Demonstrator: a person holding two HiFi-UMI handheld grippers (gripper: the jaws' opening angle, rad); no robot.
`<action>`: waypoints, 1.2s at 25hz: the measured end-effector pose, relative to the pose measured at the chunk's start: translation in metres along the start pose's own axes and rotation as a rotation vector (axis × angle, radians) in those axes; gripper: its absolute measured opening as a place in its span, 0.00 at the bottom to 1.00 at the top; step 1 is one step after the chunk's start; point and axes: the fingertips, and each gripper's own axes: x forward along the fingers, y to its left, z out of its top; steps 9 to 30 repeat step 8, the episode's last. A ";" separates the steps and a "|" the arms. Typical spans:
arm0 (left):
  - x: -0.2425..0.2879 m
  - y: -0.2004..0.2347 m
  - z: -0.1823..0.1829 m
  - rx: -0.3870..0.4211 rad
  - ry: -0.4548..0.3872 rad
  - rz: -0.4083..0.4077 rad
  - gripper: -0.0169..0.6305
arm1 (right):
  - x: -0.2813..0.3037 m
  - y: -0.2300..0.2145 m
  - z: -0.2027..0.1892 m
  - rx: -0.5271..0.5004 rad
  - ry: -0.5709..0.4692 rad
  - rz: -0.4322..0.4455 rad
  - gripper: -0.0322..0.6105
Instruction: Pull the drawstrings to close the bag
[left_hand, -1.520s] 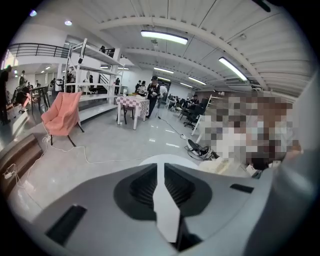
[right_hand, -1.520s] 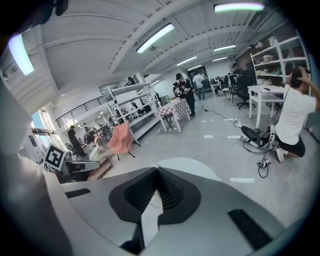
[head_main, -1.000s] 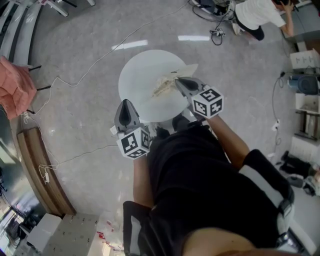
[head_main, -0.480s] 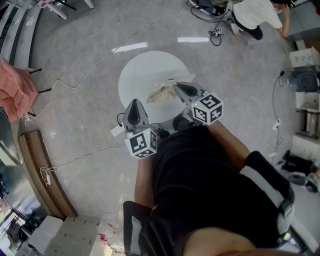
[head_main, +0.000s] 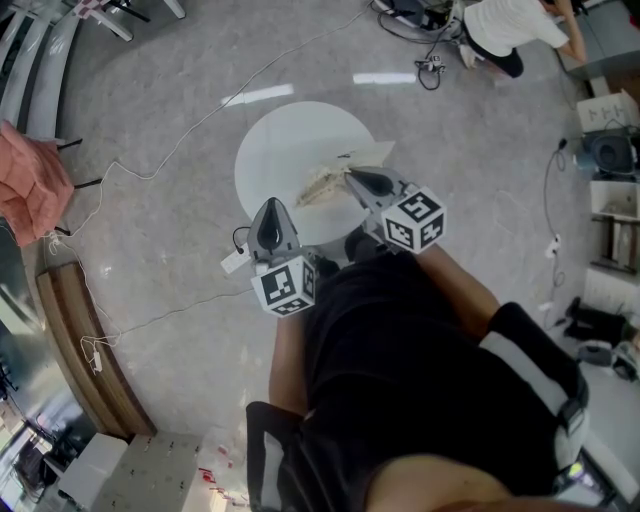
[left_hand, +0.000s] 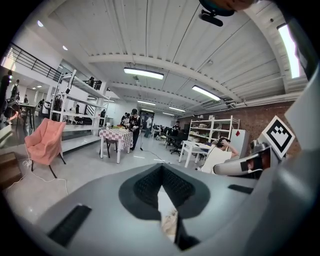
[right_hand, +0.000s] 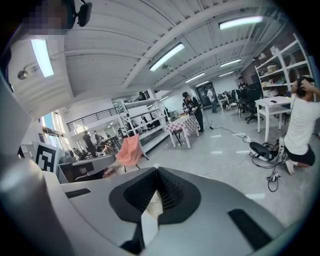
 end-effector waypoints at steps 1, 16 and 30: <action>0.000 -0.001 0.000 0.003 0.000 -0.004 0.02 | 0.000 0.001 0.001 -0.002 0.000 0.001 0.05; 0.000 -0.010 -0.004 0.014 0.005 -0.026 0.02 | -0.004 0.001 0.002 -0.010 -0.006 0.009 0.05; 0.000 -0.010 -0.004 0.014 0.005 -0.026 0.02 | -0.004 0.001 0.002 -0.010 -0.006 0.009 0.05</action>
